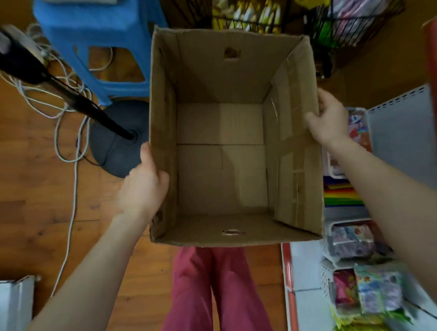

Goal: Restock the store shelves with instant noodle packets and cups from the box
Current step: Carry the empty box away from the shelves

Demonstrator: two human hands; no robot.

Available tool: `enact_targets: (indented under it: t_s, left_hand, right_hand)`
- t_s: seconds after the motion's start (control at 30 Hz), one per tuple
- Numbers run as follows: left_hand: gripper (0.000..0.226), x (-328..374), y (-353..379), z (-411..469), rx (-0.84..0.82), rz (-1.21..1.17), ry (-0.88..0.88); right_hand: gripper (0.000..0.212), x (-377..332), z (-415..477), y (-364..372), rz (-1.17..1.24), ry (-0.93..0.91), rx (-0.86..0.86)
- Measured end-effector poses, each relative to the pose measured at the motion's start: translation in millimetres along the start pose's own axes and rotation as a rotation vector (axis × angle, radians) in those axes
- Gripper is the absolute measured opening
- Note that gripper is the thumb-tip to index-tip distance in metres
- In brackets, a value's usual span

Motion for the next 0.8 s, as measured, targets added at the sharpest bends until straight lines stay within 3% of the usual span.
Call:
enact_targets:
  t_s: [0.3,0.57,0.8]
  left_hand:
    - [0.058,57,-171,-54,0.211,0.063,0.079]
    - [0.054,71,-274,-87,0.323,0.062,0.147]
    - [0.044,67,-335,-110,0.352,0.094,0.314]
  right_hand:
    - [0.050,-115,-40,-128,0.037,-0.056,0.100]
    - [0.044,-193,-86,-197,0.030,-0.123,0.161]
    - [0.045,-227,-159,-227,0.049,-0.060,0.300]
Point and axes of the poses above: each hand's wrist, its own z-axis towards the middle knuckle, its own y-axis out of the palm, x = y × z, the point moved 10 cm from there along z, towards the middle knuckle, and after that the axes turned 5 degrees about z, right-handed, at the moved point
